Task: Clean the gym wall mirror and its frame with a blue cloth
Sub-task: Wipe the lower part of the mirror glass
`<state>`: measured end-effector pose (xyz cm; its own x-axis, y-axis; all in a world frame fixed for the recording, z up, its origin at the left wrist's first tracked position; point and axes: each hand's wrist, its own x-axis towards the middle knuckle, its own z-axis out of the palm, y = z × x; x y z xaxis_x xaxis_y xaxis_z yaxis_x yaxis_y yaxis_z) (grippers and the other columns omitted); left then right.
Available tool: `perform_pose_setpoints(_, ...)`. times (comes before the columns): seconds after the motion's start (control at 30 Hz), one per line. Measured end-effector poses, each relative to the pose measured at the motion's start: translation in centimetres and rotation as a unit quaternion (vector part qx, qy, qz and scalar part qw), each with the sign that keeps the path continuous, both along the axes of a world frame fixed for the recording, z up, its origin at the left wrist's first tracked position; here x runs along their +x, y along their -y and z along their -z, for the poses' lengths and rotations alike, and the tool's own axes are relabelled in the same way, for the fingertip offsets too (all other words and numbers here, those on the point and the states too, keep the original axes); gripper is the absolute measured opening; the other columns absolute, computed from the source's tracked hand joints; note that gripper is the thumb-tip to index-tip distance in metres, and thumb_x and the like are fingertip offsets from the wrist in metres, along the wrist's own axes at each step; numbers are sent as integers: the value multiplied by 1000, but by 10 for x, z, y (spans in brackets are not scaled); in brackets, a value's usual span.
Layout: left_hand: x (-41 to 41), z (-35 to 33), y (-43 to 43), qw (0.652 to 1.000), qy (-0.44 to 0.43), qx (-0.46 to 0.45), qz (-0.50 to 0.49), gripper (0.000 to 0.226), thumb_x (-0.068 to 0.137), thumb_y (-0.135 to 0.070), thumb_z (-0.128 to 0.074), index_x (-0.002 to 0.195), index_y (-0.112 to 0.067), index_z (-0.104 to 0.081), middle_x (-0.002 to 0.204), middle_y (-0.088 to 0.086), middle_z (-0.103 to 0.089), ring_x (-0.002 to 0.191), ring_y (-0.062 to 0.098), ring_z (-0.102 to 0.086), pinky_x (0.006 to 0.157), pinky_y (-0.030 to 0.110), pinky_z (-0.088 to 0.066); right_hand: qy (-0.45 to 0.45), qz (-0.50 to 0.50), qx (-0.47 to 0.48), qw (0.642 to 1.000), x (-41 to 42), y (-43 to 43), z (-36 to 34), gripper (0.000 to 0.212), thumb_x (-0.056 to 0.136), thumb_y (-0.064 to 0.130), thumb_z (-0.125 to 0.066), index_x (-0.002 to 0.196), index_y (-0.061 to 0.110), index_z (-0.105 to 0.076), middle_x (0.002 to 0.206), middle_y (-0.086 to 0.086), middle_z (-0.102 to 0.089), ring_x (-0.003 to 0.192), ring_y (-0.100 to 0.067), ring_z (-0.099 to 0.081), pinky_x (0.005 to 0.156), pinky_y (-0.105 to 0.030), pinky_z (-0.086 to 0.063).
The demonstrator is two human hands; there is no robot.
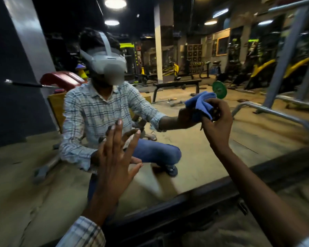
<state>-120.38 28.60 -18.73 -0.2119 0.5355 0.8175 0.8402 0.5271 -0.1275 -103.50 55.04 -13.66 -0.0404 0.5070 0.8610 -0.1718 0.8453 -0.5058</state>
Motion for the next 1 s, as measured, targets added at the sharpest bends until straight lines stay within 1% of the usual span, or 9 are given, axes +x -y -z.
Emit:
perform_pose_setpoints(0.13,-10,-4,7,999,-8,9,36,111,69,-49,-90,161,-31,-31,172,19,-11,157,38,-12,115,58,-21,36,18,-48,998,5,19,-8,29,90,18,-65,117,19,-57,115,-3,-61,102,-22,-63,81,-52,-60)
perform_pose_setpoints(0.2,-14,-4,7,999,-8,3,42,110,69,-50,-89,161,-31,-31,172,19,-11,157,37,-12,116,58,-21,49,13,-63,997,6,26,-12,28,92,15,-64,119,21,-56,114,6,-60,104,-14,-63,83,-50,-61)
perform_pose_setpoints(0.3,-13,-2,6,999,-4,-5,36,112,69,-51,-89,162,-30,-31,172,19,-7,158,39,-11,115,60,-25,46,20,-86,995,3,30,-11,31,95,5,-63,124,13,-56,112,20,-55,104,1,-59,87,-37,-60)
perform_pose_setpoints(0.47,-7,-1,4,1000,-5,9,26,113,67,-44,-93,161,-29,-31,172,20,-9,158,40,-11,116,62,-23,55,13,-99,994,2,27,-2,38,94,0,-62,130,10,-56,124,1,-58,109,-3,-60,83,-17,-56)
perform_pose_setpoints(0.7,-1,-2,3,1000,-11,17,-4,112,64,-41,-95,160,-27,-38,171,19,-13,158,38,-13,117,58,-23,35,2,-99,995,-1,15,-3,32,93,4,-63,123,15,-59,118,2,-62,109,-10,-62,93,-43,-59)
perform_pose_setpoints(0.8,1,-2,1,1000,-6,18,-17,113,62,-45,-96,159,-28,-39,171,17,-16,157,38,-17,116,60,-29,-13,22,-150,988,-21,40,-3,29,93,6,-64,118,20,-58,116,7,-58,107,-10,-59,94,-44,-57)
perform_pose_setpoints(0.87,2,-1,1,1000,-5,19,-23,113,63,-47,-95,159,-28,-40,171,16,-17,156,37,-19,116,59,-29,30,-32,-35,998,-40,78,-4,29,88,11,-63,116,17,-60,114,4,-57,101,-12,-58,86,-40,-56)
perform_pose_setpoints(0.93,2,-1,0,999,3,18,-27,114,63,-47,-95,160,-29,-38,172,16,-14,157,37,-18,116,59,-28,170,-66,148,972,-45,94,-6,35,84,16,-63,118,15,-63,116,-3,-58,96,-19,-59,72,-39,-55)
perform_pose_setpoints(1.0,5,-1,1,999,6,11,-38,114,65,-48,-93,161,-31,-34,173,15,-11,158,36,-15,117,58,-27,168,-16,171,971,-37,71,-19,38,81,15,-64,119,16,-61,117,-4,-57,96,-19,-58,72,-39,-55)
